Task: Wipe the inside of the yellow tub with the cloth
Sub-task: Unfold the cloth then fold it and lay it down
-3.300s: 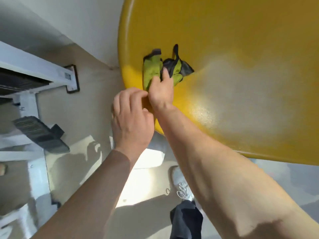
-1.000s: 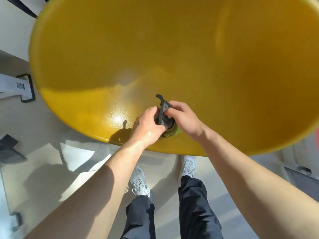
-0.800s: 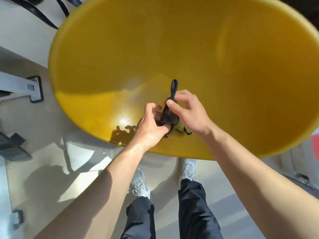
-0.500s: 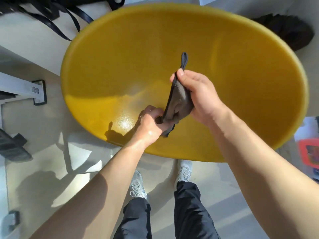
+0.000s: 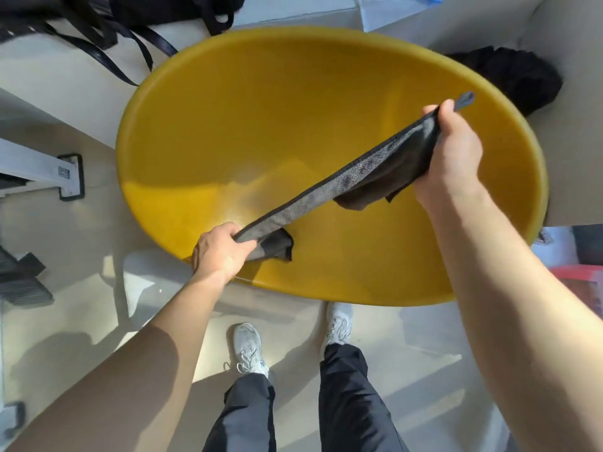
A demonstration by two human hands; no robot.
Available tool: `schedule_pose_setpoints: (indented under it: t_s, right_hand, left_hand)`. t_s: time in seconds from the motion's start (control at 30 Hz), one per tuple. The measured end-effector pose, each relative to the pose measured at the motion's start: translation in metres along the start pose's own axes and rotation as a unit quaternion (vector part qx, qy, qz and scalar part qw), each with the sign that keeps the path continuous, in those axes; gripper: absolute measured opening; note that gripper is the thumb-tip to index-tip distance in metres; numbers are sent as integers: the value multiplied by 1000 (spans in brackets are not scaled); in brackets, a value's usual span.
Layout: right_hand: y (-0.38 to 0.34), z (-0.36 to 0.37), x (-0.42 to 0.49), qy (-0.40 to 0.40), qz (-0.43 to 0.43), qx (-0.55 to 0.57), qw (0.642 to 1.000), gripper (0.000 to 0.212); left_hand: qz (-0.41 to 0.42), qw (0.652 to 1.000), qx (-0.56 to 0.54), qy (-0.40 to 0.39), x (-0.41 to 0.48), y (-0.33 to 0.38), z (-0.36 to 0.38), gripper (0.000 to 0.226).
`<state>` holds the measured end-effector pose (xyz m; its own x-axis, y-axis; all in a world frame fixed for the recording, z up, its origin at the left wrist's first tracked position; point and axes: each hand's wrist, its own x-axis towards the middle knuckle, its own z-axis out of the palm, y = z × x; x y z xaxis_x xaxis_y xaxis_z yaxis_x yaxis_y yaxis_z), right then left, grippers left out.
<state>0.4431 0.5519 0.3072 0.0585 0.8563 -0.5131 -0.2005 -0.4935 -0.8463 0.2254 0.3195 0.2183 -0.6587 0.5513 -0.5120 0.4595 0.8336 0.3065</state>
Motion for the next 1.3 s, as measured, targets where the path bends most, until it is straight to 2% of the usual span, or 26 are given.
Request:
schedule_pose_setpoints:
  t_s: [0.07,0.17,0.23,0.3,0.4,0.47,0.5,0.57,0.6,0.63,0.67,0.73,0.77,0.83,0.93,0.97,1.0,1.03,1.1,1.17,1.23,1.27,1.3]
  right_hand:
    - [25,-3,-2,-15,2,-87,996,26]
    - [75,-1,-19,-112,13,-238,965,36]
    - [105,-1,-37,-173,23,-281,944,45]
    - [120,-1,-51,-221,36,-287,931,36]
    - [118,-1,-56,-298,83,-252,917,26]
    - [115,0,-54,-345,75,-304,885,32]
    - [112,1,-54,-359,36,-385,849,38]
    - [105,6,-53,-359,-43,-525,770,42]
    - [102,8,-53,-348,-68,-539,764,42]
    - [98,9,-52,-335,-78,-523,780,43]
    - [93,11,-50,-317,-66,-472,820,43]
    - [82,14,-48,-294,19,-319,901,39]
    - [77,16,-49,-291,67,-255,919,38]
    - [63,20,-54,-273,103,-206,934,41]
    - [43,30,-56,-163,108,-162,967,41]
    - [38,32,-53,-128,109,-143,975,38]
    - [33,34,-50,-103,111,-131,980,35]
    - [31,35,-46,-94,108,-135,980,32]
    - [33,38,-40,-94,88,-159,979,28]
    - [43,40,-36,-101,-6,-268,958,34]
    - [54,38,-38,-102,-126,-430,888,44]
    - [60,36,-40,-96,-168,-482,854,48]
    - [65,36,-47,-100,-197,-498,839,46]
  left_hand:
    - [11,999,-39,5,-5,18,1,37]
    - [24,984,-170,-54,-12,52,6,29]
    - [21,945,-294,-143,-14,71,7,22]
    - [44,894,-375,-242,-17,81,1,21]
    - [90,840,-399,-356,-20,79,-9,37]
    - [83,830,-390,-390,-20,66,-12,46]
    - [88,840,-373,-383,-21,59,-11,45]
    - [107,901,-292,-302,-25,47,-4,26]
    - [100,928,-251,-255,-25,40,2,10]
    - [93,945,-218,-224,-27,35,5,11]
    - [89,956,-185,-209,-29,30,10,27]
    - [73,958,-174,-215,-39,26,14,32]
    - [51,951,-205,-224,-44,25,13,28]
    - [-7,930,-283,-235,-50,27,8,35]
    - [-20,909,-359,-209,-54,22,-4,66]
    - [-10,911,-367,-189,-56,20,-12,56]
    - [-3,915,-362,-178,-57,16,-21,32]
    - [13,917,-359,-172,-56,11,-28,19]
    - [51,935,-324,-137,-54,0,-37,33]
    - [72,939,-325,-83,-53,-4,-44,32]
    - [60,926,-370,-40,-54,1,-50,25]
    - [46,916,-396,-40,-55,6,-50,22]
    - [43,901,-428,-50,-56,14,-51,20]
